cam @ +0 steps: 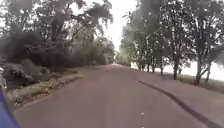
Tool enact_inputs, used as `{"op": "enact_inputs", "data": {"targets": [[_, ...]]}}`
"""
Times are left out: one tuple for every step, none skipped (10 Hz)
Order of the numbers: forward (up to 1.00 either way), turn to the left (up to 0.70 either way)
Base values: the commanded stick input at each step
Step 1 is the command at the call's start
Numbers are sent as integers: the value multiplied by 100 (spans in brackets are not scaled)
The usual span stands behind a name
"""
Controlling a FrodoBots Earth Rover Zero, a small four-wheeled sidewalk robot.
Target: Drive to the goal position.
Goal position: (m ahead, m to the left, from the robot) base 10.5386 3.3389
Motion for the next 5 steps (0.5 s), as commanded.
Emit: {"op": "enact_inputs", "data": {"targets": [[70, -1], [70, -1], [70, -1], [70, -1], [70, -1]]}}
